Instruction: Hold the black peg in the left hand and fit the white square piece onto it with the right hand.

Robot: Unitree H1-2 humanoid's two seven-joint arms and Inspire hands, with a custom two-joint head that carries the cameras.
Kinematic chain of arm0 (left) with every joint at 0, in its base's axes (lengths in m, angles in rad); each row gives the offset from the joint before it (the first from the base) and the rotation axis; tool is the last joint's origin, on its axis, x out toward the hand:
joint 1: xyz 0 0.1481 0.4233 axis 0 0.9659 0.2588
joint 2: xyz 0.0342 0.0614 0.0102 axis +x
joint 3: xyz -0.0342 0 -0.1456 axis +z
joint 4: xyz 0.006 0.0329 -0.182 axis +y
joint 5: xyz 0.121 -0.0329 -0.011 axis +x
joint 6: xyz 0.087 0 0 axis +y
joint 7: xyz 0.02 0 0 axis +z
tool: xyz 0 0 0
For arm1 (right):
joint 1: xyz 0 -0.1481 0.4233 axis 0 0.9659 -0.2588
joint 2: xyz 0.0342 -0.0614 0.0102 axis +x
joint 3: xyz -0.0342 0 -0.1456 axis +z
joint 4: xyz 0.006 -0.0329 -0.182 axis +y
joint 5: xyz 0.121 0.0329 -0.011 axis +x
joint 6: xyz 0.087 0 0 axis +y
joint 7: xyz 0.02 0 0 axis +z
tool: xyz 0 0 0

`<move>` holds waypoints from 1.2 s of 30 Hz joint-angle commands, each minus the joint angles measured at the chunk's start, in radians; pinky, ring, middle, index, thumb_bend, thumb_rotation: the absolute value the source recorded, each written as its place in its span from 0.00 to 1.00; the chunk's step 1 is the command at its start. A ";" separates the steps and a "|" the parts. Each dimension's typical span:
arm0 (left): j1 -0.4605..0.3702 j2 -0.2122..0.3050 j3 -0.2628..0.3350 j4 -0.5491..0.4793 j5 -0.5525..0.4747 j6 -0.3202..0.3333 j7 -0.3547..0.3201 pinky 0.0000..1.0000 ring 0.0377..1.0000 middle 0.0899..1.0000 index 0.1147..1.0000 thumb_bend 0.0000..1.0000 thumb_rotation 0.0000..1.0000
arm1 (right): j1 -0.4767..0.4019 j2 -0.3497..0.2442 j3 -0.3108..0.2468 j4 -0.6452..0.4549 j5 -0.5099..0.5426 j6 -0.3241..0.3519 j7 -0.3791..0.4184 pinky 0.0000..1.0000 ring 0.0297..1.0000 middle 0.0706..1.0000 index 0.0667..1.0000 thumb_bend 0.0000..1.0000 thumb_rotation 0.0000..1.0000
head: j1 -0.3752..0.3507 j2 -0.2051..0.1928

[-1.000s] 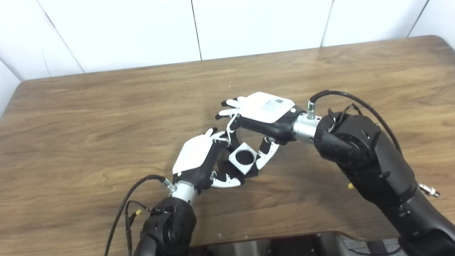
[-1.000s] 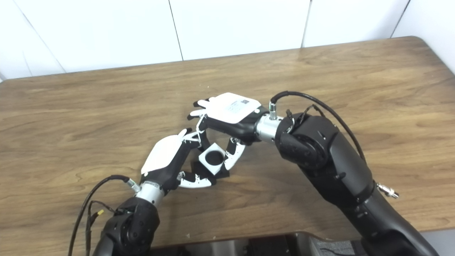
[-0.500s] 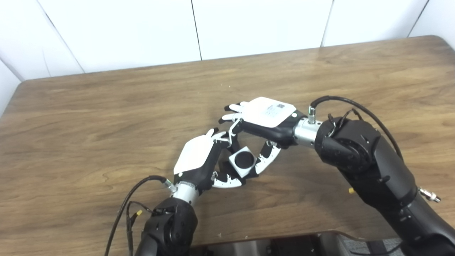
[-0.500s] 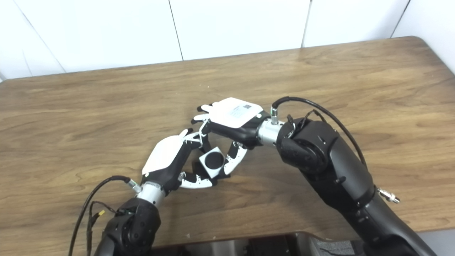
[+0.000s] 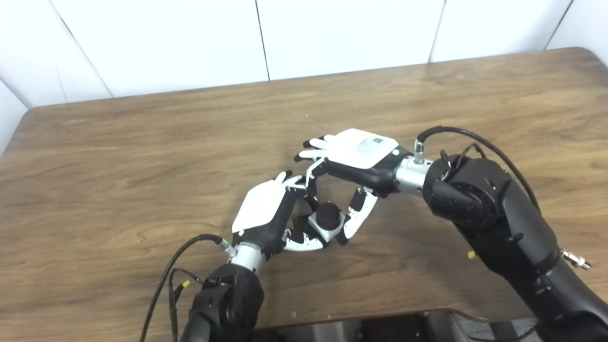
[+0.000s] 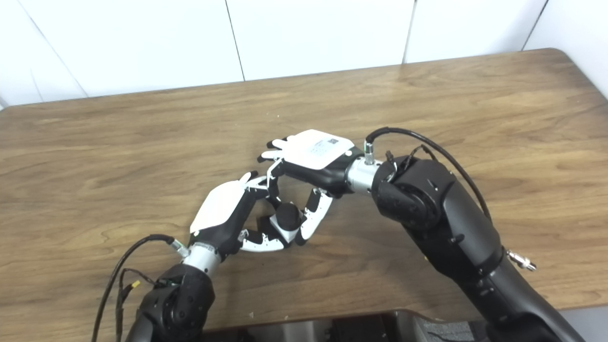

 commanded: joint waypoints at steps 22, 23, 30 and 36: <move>-0.030 0.012 0.011 0.003 0.002 -0.014 0.006 0.98 0.99 0.90 0.43 0.50 0.09 | -0.061 -0.042 -0.088 -0.042 0.029 0.034 -0.015 1.00 1.00 0.94 0.67 1.00 0.35 | -0.001 -0.007; -0.030 0.012 0.011 0.003 0.001 -0.014 0.006 0.98 0.99 0.90 0.43 0.50 0.09 | -0.059 -0.045 -0.094 -0.041 0.031 0.032 -0.020 1.00 1.00 0.94 0.67 1.00 0.35 | -0.001 -0.007; -0.031 0.012 0.016 0.003 -0.006 -0.011 0.008 0.99 1.00 0.90 0.43 0.50 0.09 | -0.061 -0.070 -0.133 -0.046 0.055 0.036 -0.015 1.00 1.00 0.94 0.68 1.00 0.34 | -0.001 -0.007; -0.036 0.023 0.020 0.002 -0.005 -0.009 -0.006 0.99 1.00 0.91 0.43 0.50 0.09 | -0.055 -0.113 -0.177 -0.053 0.078 0.047 -0.016 1.00 1.00 0.94 0.68 1.00 0.32 | 0.002 -0.009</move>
